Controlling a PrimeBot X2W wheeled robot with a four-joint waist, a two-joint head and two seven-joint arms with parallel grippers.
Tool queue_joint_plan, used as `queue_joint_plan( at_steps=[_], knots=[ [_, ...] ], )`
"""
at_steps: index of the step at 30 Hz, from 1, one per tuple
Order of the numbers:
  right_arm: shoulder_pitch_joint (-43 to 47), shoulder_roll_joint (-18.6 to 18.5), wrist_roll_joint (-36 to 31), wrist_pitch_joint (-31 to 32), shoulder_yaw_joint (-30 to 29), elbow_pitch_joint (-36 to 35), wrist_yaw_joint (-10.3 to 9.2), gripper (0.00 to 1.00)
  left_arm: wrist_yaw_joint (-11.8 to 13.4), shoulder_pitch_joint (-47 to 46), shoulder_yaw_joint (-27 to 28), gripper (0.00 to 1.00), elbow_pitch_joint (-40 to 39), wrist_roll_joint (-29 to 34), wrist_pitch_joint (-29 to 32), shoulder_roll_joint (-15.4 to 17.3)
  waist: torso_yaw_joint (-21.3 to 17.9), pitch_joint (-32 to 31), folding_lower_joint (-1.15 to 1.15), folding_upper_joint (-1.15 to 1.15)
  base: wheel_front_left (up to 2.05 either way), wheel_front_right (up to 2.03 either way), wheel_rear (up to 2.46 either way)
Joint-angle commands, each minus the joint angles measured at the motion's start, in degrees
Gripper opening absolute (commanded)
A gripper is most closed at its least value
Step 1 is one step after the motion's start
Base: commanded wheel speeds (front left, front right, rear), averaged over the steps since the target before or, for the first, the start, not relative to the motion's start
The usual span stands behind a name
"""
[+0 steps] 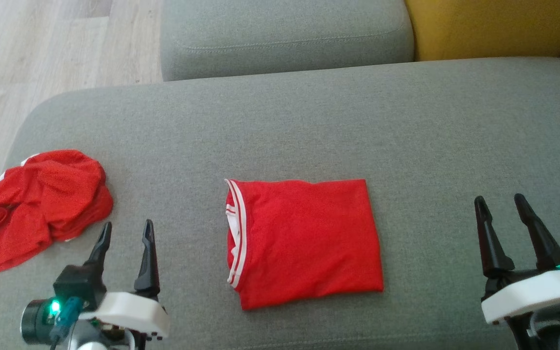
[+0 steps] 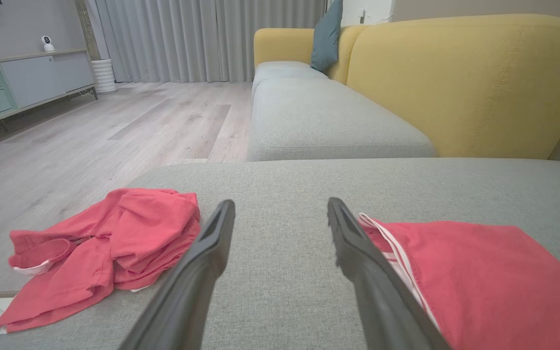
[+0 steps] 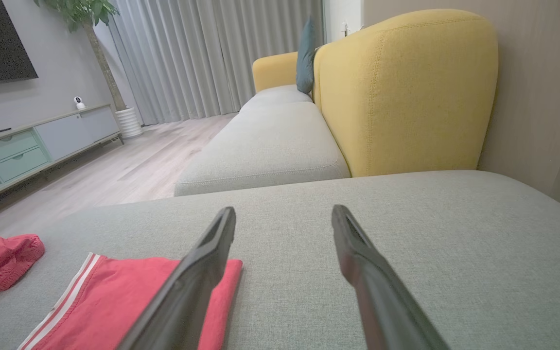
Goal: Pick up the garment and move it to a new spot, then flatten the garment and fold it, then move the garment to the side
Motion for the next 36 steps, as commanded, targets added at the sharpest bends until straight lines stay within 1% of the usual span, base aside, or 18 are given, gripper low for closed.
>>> queue_joint_plan(
  at_steps=[1, 18, 24, 29, 36],
  knots=[
    [-1.1, -0.8, -0.5, 0.0, 1.1, -2.4, 0.22, 1.0, -0.1, -2.3, 2.8, 1.0, -1.6, -0.3, -0.5, 1.4, 0.0, 0.0, 0.0, 0.0, 0.0, 0.0, 0.0],
    [-0.9, -0.9, -0.8, 0.7, 0.6, -2.4, 0.22, 1.0, 0.2, -3.0, 2.0, 1.0, -1.2, 0.8, -1.0, 1.8, 0.6, 0.4, 0.0, 0.0, 0.0, 0.0, 0.0],
    [-0.9, -1.0, -0.9, 1.8, 0.6, -1.4, 0.22, 1.0, -0.2, -4.7, 1.5, 1.0, -2.2, 1.6, -1.5, 1.6, 2.8, 2.0, 0.0, 0.0, 0.0, 0.0, 0.0],
    [-1.8, -1.7, -0.4, 2.5, 1.5, 2.7, 0.22, 1.0, -0.8, -7.6, 0.7, 1.0, -3.0, 3.0, -2.0, 0.7, 5.9, 4.6, 0.0, 0.0, 0.0, 0.0, 0.0],
    [-5.9, -2.2, 1.5, 1.4, 4.2, 15.5, 0.22, 1.0, -2.6, -12.1, -0.4, 1.0, -1.8, 5.0, -2.7, -2.4, 11.8, 8.3, 0.0, 0.0, 0.0, 0.0, 0.0]
  ],
)
